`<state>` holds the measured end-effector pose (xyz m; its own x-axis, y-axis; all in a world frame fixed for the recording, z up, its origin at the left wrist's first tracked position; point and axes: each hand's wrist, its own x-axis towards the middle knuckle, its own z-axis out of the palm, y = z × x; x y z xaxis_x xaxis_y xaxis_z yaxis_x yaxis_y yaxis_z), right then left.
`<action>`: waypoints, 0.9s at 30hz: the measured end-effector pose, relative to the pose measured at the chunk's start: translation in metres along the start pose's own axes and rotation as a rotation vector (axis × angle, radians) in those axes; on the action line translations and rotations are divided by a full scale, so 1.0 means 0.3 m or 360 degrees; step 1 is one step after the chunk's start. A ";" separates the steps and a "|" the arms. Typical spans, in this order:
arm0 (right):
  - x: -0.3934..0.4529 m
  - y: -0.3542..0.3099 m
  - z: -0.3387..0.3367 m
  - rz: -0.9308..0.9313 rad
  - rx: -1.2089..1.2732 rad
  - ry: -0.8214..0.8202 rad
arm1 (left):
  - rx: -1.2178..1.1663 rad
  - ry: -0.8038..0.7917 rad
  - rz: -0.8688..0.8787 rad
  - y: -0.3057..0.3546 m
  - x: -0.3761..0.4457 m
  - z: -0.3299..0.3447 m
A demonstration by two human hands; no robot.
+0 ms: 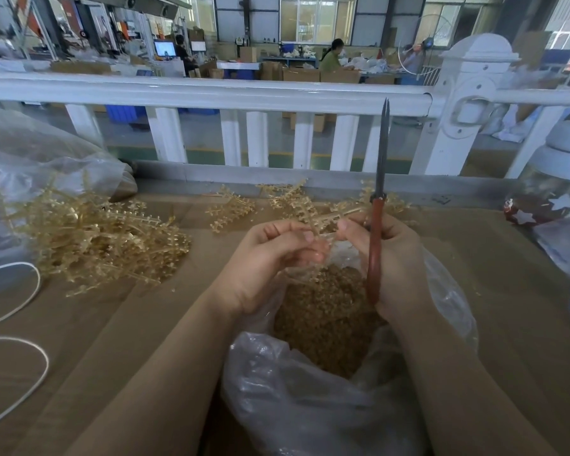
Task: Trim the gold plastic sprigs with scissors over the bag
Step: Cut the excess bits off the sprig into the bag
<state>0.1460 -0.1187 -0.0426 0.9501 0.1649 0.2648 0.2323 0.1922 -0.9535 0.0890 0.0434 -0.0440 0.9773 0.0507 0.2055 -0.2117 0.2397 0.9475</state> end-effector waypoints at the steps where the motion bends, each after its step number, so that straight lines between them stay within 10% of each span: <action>1: 0.002 0.003 0.001 -0.0037 -0.0078 0.0015 | -0.0005 0.0009 -0.0007 0.007 0.001 -0.001; 14: 0.004 0.036 0.019 -0.0273 -0.0356 0.0106 | -0.0036 -0.0088 -0.0105 0.023 -0.008 0.001; 27: -0.023 0.041 0.027 -0.0315 -0.0975 0.0003 | -0.0434 0.0358 0.0193 0.027 0.010 -0.055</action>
<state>0.1407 -0.1097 -0.0551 0.8773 0.1810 0.4445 0.4795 -0.3687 -0.7963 0.0902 0.0616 -0.0399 0.9273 0.2994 0.2247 -0.3478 0.4669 0.8131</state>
